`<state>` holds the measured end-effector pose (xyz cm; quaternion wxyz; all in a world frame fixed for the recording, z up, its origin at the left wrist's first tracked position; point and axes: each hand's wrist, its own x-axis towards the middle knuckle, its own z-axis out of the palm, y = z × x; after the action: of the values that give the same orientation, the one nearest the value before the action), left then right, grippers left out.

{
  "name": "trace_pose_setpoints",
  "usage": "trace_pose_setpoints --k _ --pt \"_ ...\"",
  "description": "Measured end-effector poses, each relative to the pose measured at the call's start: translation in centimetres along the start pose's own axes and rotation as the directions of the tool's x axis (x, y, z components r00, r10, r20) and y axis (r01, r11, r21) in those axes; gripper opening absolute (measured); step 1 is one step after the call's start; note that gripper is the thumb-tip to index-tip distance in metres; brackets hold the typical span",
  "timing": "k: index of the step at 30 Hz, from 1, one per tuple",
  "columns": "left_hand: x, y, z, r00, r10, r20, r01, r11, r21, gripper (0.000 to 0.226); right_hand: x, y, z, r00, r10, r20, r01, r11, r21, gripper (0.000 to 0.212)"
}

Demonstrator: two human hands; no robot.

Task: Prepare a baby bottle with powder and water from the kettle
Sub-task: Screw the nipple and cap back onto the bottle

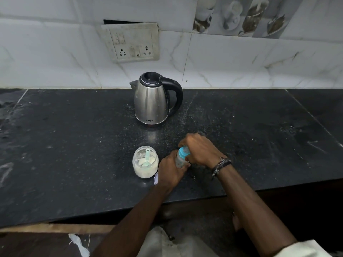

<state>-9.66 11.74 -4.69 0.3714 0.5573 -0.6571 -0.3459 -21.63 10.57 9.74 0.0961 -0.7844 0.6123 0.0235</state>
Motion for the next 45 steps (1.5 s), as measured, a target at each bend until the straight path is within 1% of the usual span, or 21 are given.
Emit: trace_pose_setpoints --k 4,7,10,12,14,17,19,20,22,24,26,27,29,31,33,35,36,38,41,43,45 --pt "0.0 -0.1 0.0 1.0 -0.012 0.007 0.012 1.0 -0.004 0.056 0.2 -0.1 0.4 1.0 -0.006 -0.007 0.006 1.0 -0.021 0.048" --pt "-0.1 0.1 -0.1 1.0 -0.013 0.011 0.013 1.0 -0.009 0.055 0.5 -0.1 0.6 0.999 0.046 -0.025 -0.046 0.999 -0.015 0.043" --pt "-0.1 0.4 -0.2 1.0 -0.018 -0.004 0.018 1.0 -0.003 0.056 0.5 -0.3 0.8 0.986 0.132 -0.098 -0.14 0.987 -0.085 0.057" --pt "-0.1 0.3 -0.3 0.999 -0.033 -0.01 0.033 0.999 -0.018 0.055 0.3 -0.6 0.6 0.983 0.135 -0.128 -0.155 0.973 -0.171 0.064" --pt "-0.1 0.2 -0.2 1.0 -0.027 -0.009 0.027 1.0 -0.007 0.054 0.2 -0.6 0.0 0.988 0.122 -0.095 -0.138 0.972 -0.192 0.063" --pt "0.0 0.2 -0.3 1.0 -0.014 0.001 0.014 1.0 -0.006 0.057 0.4 -0.2 -0.9 0.994 0.096 0.048 -0.09 0.989 -0.115 0.054" --pt "-0.1 0.2 -0.3 1.0 -0.007 -0.004 0.007 1.0 -0.012 0.058 0.5 0.0 -0.8 0.994 0.041 0.096 -0.031 0.993 -0.111 0.047" --pt "-0.1 0.2 -0.3 1.0 -0.006 -0.001 0.006 1.0 -0.018 0.059 0.5 0.0 -0.5 0.996 0.028 0.09 -0.017 0.992 -0.121 0.047" --pt "-0.1 0.2 -0.3 1.0 -0.013 0.008 0.013 1.0 -0.018 0.058 0.5 -0.2 0.0 0.999 0.049 0.012 -0.047 0.989 -0.144 0.043" --pt "0.0 0.2 -0.3 1.0 -0.03 0.007 0.03 1.0 0.002 0.055 0.4 -0.3 0.4 0.991 0.101 -0.091 -0.116 0.975 -0.187 0.054" --pt "0.0 0.1 -0.2 0.999 -0.032 -0.001 0.032 0.999 0.013 0.052 0.2 -0.1 0.6 0.982 0.146 -0.12 -0.169 0.964 -0.206 0.065" --pt "-0.1 0.2 -0.3 1.0 -0.025 -0.006 0.025 1.0 0.013 0.05 0.1 0.3 0.5 0.982 0.166 -0.087 -0.18 0.965 -0.188 0.068" --pt "-0.1 0.4 -0.5 1.0 0.009 -0.015 -0.009 1.0 0.007 0.052 -0.1 1.0 0.1 0.984 0.175 0.044 -0.169 0.98 -0.109 0.066" --pt "-0.2 0.5 -0.6 1.0 0.015 -0.01 -0.015 1.0 -0.008 0.059 -0.2 1.3 -0.2 0.986 0.102 0.129 -0.098 0.994 -0.038 0.06" --pt "-0.3 0.6 -0.7 1.0 0.007 -0.004 -0.007 1.0 -0.016 0.06 -0.3 1.0 0.0 0.991 0.047 0.123 -0.043 0.998 -0.036 0.06" --pt "-0.2 0.5 -0.6 1.0 0.01 0.002 -0.01 1.0 0.013 0.055 -0.4 0.4 0.5 0.997 0.078 0.026 -0.075 0.994 -0.082 0.047" --pt "-0.1 0.4 -0.5 1.0 0.011 0.004 -0.011 1.0 0.023 0.052 -0.4 0.2 0.6 0.994 0.108 -0.026 -0.11 0.988 -0.11 0.047" --pt "-0.1 0.6 -0.6 1.0 -0.005 0.006 0.005 1.0 0.024 0.049 -0.5 0.1 0.8 0.985 0.155 -0.078 -0.167 0.97 -0.175 0.059" --pt "-0.2 0.6 -0.6 1.0 0.008 0.004 -0.008 1.0 0.015 0.052 -0.6 0.5 0.6 0.982 0.188 -0.023 -0.19 0.973 -0.128 0.063" --pt "-0.2 0.7 -0.6 1.0 0.017 -0.014 -0.017 1.0 0.005 0.057 -0.5 0.7 0.5 0.992 0.116 0.049 -0.113 0.992 -0.06 0.052" --pt "-0.2 0.5 -0.6 1.0 0.014 -0.015 -0.014 1.0 0.001 0.058 -0.3 0.7 0.6 0.996 0.056 0.067 -0.053 0.997 -0.048 0.05"
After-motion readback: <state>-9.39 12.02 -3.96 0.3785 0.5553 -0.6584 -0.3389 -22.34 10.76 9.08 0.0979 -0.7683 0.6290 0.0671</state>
